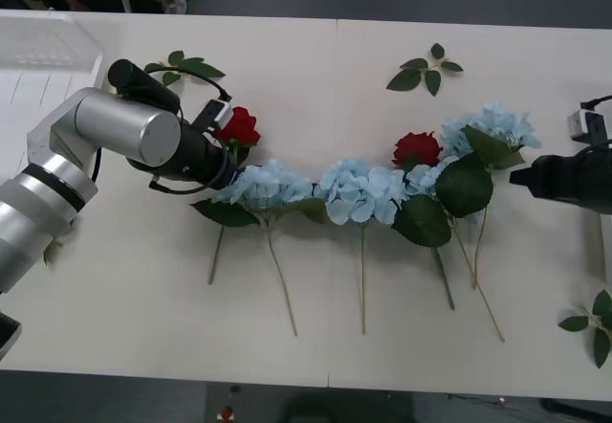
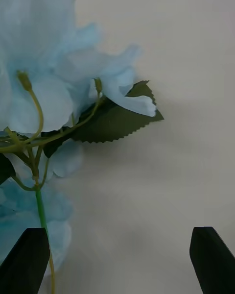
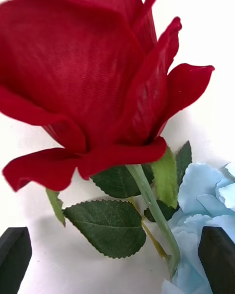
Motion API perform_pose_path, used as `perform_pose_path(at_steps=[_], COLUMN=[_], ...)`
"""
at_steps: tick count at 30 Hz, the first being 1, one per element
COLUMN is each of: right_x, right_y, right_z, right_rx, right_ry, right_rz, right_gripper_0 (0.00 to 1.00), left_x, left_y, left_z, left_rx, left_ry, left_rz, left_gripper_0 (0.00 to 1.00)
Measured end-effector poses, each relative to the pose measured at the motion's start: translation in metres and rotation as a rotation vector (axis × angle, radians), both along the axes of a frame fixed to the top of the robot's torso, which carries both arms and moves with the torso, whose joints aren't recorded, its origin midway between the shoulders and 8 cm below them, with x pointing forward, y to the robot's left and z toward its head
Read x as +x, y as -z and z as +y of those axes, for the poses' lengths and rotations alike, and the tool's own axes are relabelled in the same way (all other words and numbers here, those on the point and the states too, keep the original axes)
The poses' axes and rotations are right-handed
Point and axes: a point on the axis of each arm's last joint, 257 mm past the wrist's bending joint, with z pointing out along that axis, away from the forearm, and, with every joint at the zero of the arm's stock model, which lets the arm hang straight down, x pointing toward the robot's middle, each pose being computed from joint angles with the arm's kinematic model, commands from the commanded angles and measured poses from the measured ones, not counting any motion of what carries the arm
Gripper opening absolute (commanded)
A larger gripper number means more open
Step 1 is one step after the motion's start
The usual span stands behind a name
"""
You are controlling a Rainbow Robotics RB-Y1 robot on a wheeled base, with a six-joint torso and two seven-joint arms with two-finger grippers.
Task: Put the red flowers into the right box and the blue flowers into the left box
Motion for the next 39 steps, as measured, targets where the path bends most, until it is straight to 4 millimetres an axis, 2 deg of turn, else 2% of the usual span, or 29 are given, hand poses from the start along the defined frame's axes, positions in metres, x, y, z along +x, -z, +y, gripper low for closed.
perform_pose_path(at_steps=[10, 18, 19, 20, 21, 22, 23, 25, 26, 27, 29, 30, 39], right_x=[0.025, 0.044, 0.046, 0.047, 0.048, 0.048, 0.048, 0.048, 0.048, 0.049, 0.049, 0.049, 0.052], right_y=[0.024, 0.034, 0.034, 0.034, 0.034, 0.034, 0.034, 0.035, 0.035, 0.035, 0.035, 0.035, 0.035], right_z=[0.047, 0.072, 0.074, 0.074, 0.074, 0.073, 0.073, 0.073, 0.072, 0.071, 0.069, 0.069, 0.065], right_rx=[0.053, 0.078, 0.076, 0.074, 0.073, 0.072, 0.072, 0.071, 0.069, 0.064, 0.054, 0.052, 0.054], right_ry=[-0.034, -0.035, -0.034, -0.034, -0.033, -0.031, -0.03, -0.029, -0.029, -0.029, -0.029, -0.029, -0.019], right_rz=[-0.015, -0.004, -0.005, -0.006, -0.006, -0.006, -0.005, -0.005, -0.005, -0.006, -0.008, -0.009, -0.022], right_gripper_0=[0.84, 0.84, 0.85, 0.84, 0.82, 0.73, 0.59, 0.41, 0.32, 0.28, 0.06, 0.01, 0.0], left_x=[0.0, 0.002, 0.003, 0.003, 0.004, 0.004, 0.005, 0.005, 0.005, 0.005, 0.006, 0.006, 0.011], left_y=[0.004, 0.016, 0.016, 0.015, 0.015, 0.015, 0.015, 0.016, 0.016, 0.017, 0.017, 0.017, 0.015], left_z=[-0.003, -0.011, -0.011, -0.011, -0.011, -0.01, -0.01, -0.01, -0.009, -0.008, -0.007, -0.007, -0.004], left_rx=[-0.012, -0.018, -0.017, -0.016, -0.015, -0.012, -0.009, -0.002, 0.003, 0.01, 0.018, 0.018, 0.03], left_ry=[-0.036, -0.046, -0.046, -0.047, -0.047, -0.048, -0.049, -0.047, -0.045, -0.043, -0.043, -0.043, -0.044], left_rz=[0.012, 0.013, 0.011, 0.011, 0.012, 0.013, 0.014, 0.014, 0.013, 0.011, 0.008, 0.008, -0.016], left_gripper_0=[0.99, 0.97, 0.94, 0.87, 0.76, 0.63, 0.43, 0.13, 0.06, 0.03, 0.01, 0.0, 0.0])
